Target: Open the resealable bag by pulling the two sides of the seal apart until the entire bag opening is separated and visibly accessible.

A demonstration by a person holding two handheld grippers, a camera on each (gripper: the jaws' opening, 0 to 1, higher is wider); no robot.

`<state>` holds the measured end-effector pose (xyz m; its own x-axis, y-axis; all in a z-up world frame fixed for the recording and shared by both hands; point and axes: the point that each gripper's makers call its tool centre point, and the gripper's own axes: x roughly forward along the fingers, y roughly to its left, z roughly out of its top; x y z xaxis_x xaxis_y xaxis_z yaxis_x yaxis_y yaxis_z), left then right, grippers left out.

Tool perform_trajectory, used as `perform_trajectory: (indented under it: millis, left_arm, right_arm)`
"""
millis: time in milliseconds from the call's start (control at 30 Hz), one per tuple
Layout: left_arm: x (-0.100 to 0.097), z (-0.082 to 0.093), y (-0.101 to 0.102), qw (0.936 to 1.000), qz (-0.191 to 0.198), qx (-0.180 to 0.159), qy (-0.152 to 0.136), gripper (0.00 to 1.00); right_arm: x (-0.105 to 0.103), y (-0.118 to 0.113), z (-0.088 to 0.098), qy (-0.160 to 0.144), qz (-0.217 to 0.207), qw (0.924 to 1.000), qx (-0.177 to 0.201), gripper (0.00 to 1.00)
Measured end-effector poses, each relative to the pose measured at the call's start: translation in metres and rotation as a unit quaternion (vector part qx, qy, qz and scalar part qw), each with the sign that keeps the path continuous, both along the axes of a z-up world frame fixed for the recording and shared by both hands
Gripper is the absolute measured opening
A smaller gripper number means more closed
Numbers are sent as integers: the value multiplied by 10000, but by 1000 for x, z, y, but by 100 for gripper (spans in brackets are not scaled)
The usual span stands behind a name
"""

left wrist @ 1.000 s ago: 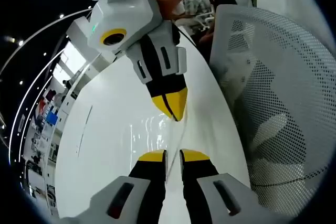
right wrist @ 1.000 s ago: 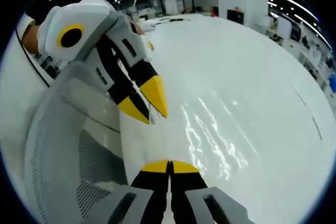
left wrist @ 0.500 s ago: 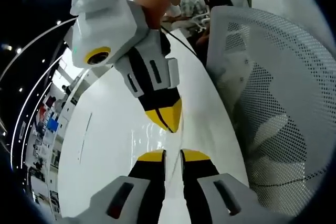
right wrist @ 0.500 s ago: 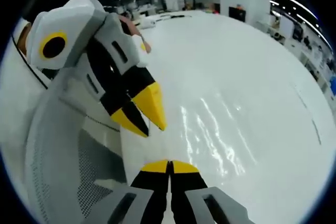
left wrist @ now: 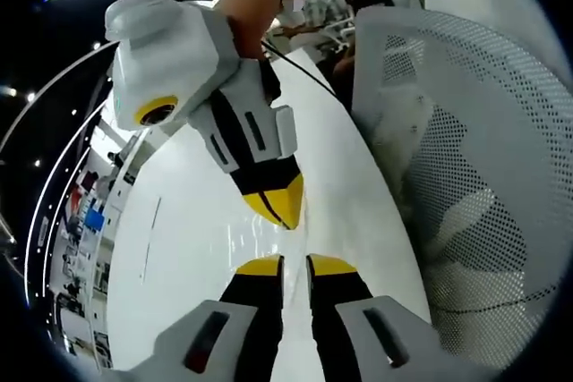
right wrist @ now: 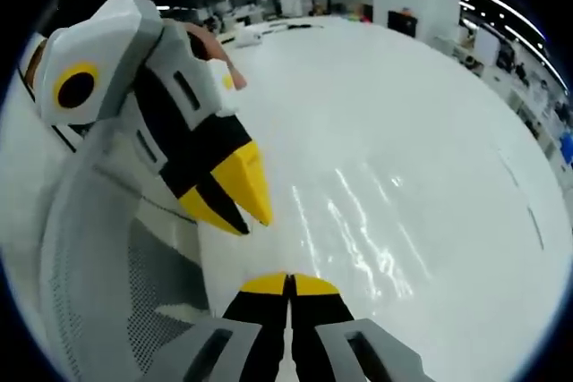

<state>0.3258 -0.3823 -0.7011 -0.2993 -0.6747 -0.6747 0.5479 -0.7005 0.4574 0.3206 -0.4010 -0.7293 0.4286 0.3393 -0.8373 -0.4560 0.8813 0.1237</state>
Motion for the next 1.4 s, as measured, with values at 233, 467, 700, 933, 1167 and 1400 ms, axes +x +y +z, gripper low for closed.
perform_trajectory:
  millis: [233,467,700,933,1167,1400]
  left_arm:
    - [-4,-15,1,9995,-77,304,-82,8]
    - [-8,-17,1,9989,-138,440,-80,6]
    - [-6,-20,2,9982,-111,581,-112,0]
    - [-7,-19,1,9977,-165,619,-200,0]
    - [-6,-17,-1,9972,-194,643,-321,0]
    - [-7,-15,-5,9970,-205,630,-389,0]
  right_arm:
    - [5,0,9,-215,89,9997,21,0]
    - [10,-2,14,-477,84,9988,-66,0]
    - [12,-7,19,-659,79,9975,-224,0]
    - [21,-18,32,-1094,-121,9924,-552,0]
    - [31,-25,53,-1755,-286,9795,-951,0]
    - [35,-30,69,-2211,-302,9654,-1348,0]
